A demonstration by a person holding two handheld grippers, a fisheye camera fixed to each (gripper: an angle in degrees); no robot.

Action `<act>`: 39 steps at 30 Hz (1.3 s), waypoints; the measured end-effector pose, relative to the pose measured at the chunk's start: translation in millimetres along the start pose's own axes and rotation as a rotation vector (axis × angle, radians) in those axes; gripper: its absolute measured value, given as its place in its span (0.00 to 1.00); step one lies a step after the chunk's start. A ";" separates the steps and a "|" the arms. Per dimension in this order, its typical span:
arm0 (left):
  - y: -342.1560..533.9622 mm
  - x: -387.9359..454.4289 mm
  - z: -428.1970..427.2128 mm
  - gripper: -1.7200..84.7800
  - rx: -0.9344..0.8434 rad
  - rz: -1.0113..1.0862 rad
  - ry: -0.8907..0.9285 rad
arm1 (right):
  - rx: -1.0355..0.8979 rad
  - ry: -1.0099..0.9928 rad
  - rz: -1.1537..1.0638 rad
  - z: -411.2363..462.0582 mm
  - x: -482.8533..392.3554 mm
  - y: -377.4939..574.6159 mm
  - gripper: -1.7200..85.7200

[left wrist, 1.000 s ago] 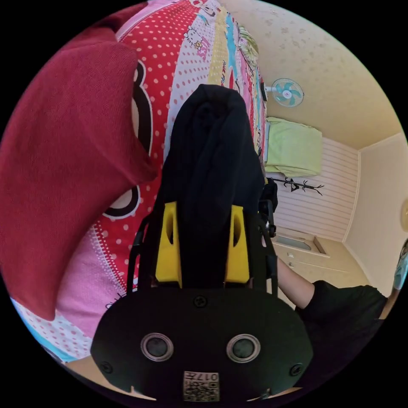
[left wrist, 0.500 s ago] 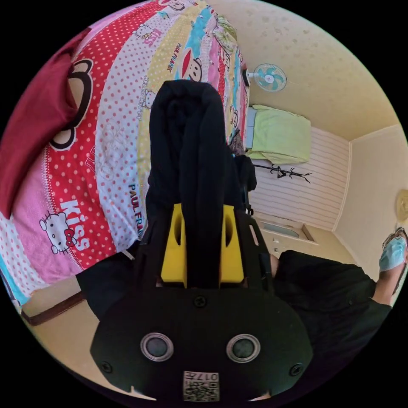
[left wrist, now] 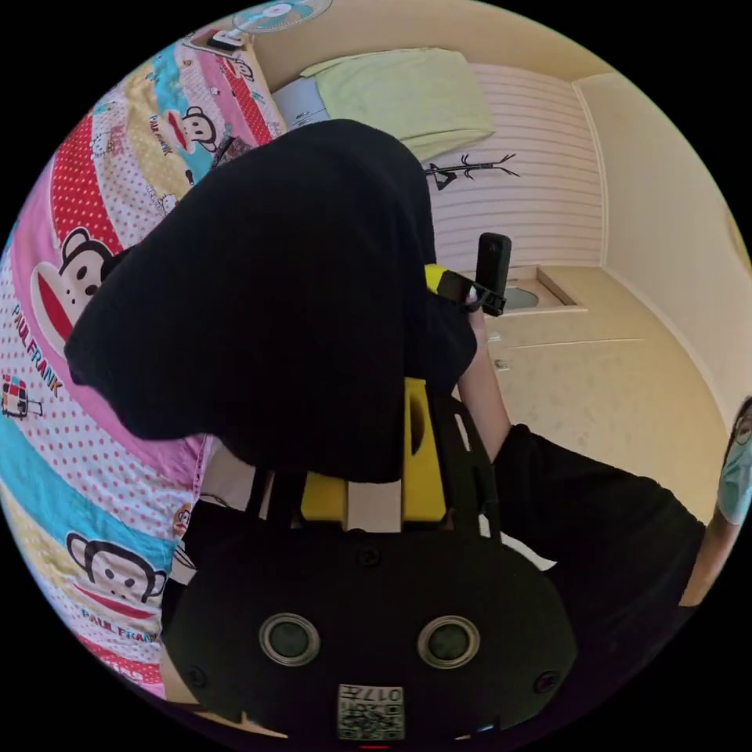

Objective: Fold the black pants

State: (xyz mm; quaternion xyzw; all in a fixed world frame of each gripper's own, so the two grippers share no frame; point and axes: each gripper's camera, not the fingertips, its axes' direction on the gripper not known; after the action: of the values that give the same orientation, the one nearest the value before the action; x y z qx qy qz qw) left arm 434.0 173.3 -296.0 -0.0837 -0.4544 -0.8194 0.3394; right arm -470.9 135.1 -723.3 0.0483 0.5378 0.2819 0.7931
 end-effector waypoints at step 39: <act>316.8 -112.3 -262.8 0.01 -0.044 -1.220 -0.462 | -0.036 0.637 0.352 251.0 -216.5 -21.5 0.13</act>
State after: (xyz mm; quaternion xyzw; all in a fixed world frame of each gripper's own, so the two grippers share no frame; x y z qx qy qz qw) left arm 764.1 -96.5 -278.7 0.0082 -0.4646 -0.8349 -0.2949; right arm -298.3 65.9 -448.0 0.0361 0.7364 0.4244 0.5256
